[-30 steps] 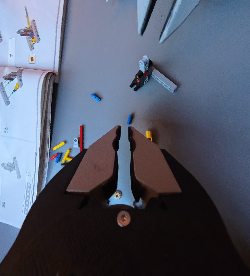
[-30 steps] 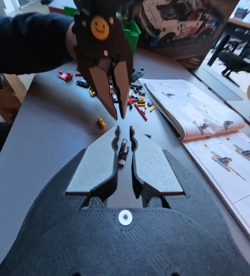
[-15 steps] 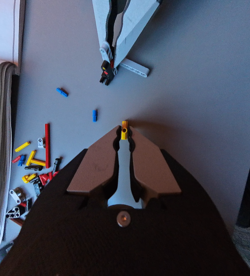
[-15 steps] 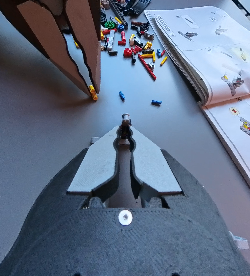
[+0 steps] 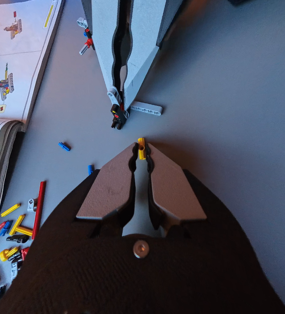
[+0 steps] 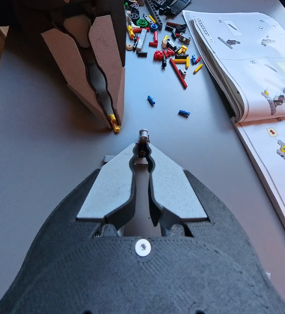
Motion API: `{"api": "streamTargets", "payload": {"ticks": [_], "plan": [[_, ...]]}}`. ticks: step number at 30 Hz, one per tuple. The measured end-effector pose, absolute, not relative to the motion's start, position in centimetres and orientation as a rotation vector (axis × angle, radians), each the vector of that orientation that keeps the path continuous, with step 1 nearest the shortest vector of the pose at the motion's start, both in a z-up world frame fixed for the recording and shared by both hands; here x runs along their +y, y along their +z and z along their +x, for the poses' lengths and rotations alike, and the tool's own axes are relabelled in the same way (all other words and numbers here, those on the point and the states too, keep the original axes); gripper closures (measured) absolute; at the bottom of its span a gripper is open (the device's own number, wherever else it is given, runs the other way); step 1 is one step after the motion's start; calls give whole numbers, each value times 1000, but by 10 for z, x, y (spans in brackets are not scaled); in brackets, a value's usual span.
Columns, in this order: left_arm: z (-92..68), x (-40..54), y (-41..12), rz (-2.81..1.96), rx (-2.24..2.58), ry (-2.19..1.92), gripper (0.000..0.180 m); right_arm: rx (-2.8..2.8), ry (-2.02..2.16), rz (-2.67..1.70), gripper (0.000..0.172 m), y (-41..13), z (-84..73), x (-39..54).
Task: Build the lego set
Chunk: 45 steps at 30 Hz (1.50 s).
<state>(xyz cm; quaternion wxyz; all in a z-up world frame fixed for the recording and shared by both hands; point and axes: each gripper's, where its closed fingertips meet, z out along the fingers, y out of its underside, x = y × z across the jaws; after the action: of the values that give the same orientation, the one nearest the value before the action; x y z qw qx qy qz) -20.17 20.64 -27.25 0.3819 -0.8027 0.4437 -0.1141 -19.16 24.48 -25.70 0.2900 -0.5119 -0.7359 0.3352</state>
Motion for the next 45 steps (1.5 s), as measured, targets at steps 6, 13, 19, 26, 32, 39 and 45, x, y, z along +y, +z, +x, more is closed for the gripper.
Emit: {"api": "streamTargets", "payload": {"ticks": [6,13,19,26,32,39,45], "plan": [[-201,207,-273,-2036,1142,-290,175,-1953,912,-1378,167,-257,-192,246],[-201,206,-273,-2058,1131,-347,175,-1956,904,-1371,167,-258,-193,246],[-200,207,-273,-2029,1160,-314,175,-1955,904,-1372,168,-258,-193,246],[-200,208,-272,-2017,1172,-301,175,-1955,901,-1371,167,-259,-193,246],[-201,209,-272,-2002,1180,-271,175,-1956,900,-1370,167,-259,-193,246],[-201,211,-272,-1989,1184,-237,175,-1942,898,-1391,167,-259,-194,248],[-201,211,-272,-1998,1179,-255,175,-1927,903,-1409,167,-259,-194,250]]}}
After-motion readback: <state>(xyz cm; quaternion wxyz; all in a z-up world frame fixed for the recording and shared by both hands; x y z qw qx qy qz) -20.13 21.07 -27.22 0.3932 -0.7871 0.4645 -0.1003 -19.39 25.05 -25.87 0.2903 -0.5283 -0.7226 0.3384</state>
